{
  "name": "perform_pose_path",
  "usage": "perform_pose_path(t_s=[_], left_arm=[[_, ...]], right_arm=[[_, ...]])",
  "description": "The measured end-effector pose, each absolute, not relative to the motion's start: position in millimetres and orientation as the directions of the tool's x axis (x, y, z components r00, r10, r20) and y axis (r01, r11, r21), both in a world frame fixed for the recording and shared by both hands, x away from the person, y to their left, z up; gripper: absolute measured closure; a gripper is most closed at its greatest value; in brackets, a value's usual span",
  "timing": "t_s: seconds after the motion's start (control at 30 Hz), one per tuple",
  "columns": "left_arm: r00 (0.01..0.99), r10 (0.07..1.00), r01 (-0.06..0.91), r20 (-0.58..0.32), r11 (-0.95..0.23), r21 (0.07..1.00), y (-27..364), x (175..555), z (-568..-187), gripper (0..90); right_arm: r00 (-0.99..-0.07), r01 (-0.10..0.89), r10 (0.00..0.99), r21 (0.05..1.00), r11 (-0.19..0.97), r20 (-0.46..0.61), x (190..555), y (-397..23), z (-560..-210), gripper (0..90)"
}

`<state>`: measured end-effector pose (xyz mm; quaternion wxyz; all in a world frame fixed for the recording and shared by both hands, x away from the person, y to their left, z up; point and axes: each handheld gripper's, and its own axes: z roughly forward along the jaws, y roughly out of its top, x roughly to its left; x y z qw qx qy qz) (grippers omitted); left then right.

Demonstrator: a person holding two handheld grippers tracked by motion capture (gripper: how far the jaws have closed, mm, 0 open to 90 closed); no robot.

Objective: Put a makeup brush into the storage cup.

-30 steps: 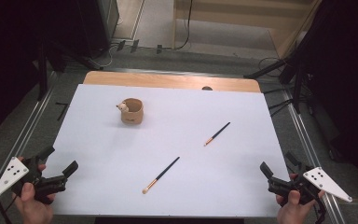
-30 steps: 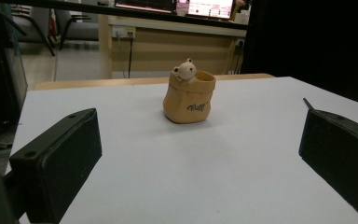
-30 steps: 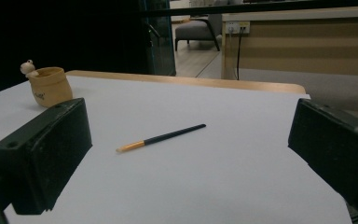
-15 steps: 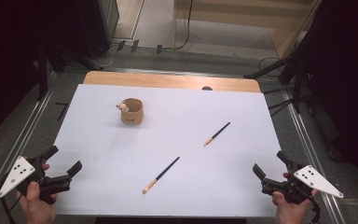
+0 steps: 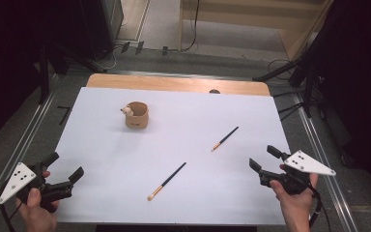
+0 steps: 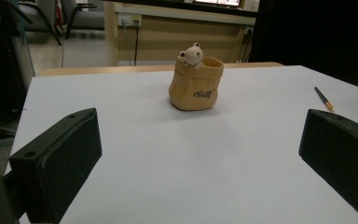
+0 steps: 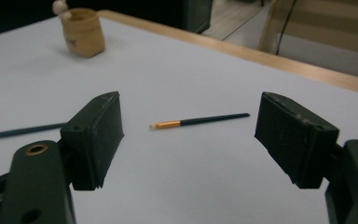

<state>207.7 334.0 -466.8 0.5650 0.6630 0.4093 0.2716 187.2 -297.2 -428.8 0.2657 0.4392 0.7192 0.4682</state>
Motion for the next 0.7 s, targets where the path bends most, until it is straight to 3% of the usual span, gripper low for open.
perform_pose_path(t_s=[0.37, 0.57, 0.7], left_arm=[[0.52, 0.848, 0.24, -0.1, -0.033, 0.97, 332.6, 208.3, -467.5, 0.0], [0.517, 0.85, 0.241, -0.102, -0.031, 0.97, 333.5, 207.7, -466.9, 0.0], [0.514, 0.852, 0.243, -0.105, -0.027, 0.97, 334.1, 208.1, -467.1, 0.0]], right_arm=[[-0.662, 0.377, 0.748, 0.841, 0.387, -0.048, 232.1, -271.5, -411.0, 37.1], [-0.708, 0.346, 0.694, 0.795, 0.498, -0.127, 252.4, -267.9, -407.9, 40.8], [-0.763, 0.384, 0.641, 0.735, 0.559, -0.089, 270.2, -270.0, -405.5, 44.1]])
